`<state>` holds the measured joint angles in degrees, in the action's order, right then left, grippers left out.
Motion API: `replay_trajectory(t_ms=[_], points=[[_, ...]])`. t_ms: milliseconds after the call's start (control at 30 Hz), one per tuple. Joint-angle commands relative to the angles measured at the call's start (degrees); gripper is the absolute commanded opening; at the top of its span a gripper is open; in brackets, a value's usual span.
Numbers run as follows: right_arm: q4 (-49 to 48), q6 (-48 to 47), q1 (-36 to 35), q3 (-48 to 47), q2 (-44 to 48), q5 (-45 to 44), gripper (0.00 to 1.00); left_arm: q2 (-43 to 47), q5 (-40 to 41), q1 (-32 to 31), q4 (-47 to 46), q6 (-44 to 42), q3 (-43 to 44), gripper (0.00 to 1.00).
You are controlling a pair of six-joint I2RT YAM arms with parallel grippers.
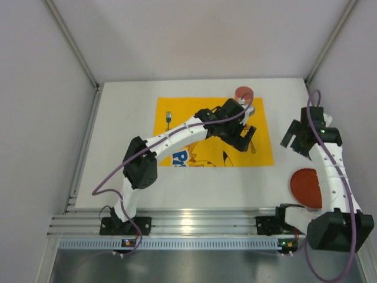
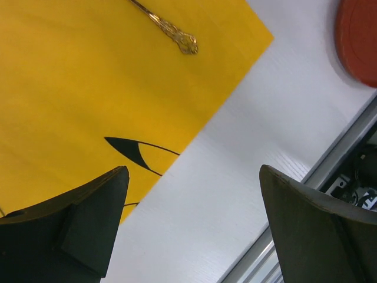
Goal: Set the dinner table for one person
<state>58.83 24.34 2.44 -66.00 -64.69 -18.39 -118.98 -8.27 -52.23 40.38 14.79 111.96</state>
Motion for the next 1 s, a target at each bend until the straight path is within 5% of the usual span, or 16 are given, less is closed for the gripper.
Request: replay_trajectory(t_ms=[0, 233, 367, 567, 733, 767, 867, 900, 967], points=[[0.51, 1.84, 5.62, 10.34, -2.02, 7.65, 0.95, 2.52, -3.24, 0.72, -3.71, 1.56, -2.61, 0.98], [-3.78, 7.21, 16.18, 12.63, -8.96, 16.54, 0.9, 8.49, -3.42, 0.72, -5.14, 2.53, -10.79, 0.98], [-7.41, 6.43, 22.33, 13.0, -14.76, 14.02, 0.89, 11.65, -1.58, 0.72, -2.07, 0.51, -12.73, 0.98], [-14.43, 7.56, 24.19, 15.19, -21.35, 13.73, 0.86, 13.77, -1.04, 1.16, -0.22, -0.28, -15.81, 0.98], [-20.41, 7.57, 24.11, 17.13, -28.11, 11.63, 0.72, 13.25, -1.48, 1.6, 0.14, -0.2, -14.85, 0.97], [-21.2, 7.13, 23.93, 17.04, -29.17, 10.93, 0.68, 12.98, -1.57, 1.69, 0.31, -0.2, -14.5, 0.98], [-22.79, 5.81, 23.67, 15.03, -33.83, 7.77, 0.4, 11.75, -1.83, 1.78, 1.28, -0.37, -12.74, 0.97], [-22.18, 5.63, 23.67, 13.02, -34.97, 7.41, 0.21, 11.58, -1.75, 1.78, 1.71, -0.46, -12.47, 0.98], [-21.83, 5.11, 23.49, 11.25, -36.82, 6.7, 0.05, 11.31, -1.83, 1.87, 1.81, -0.46, -11.77, 0.98]])
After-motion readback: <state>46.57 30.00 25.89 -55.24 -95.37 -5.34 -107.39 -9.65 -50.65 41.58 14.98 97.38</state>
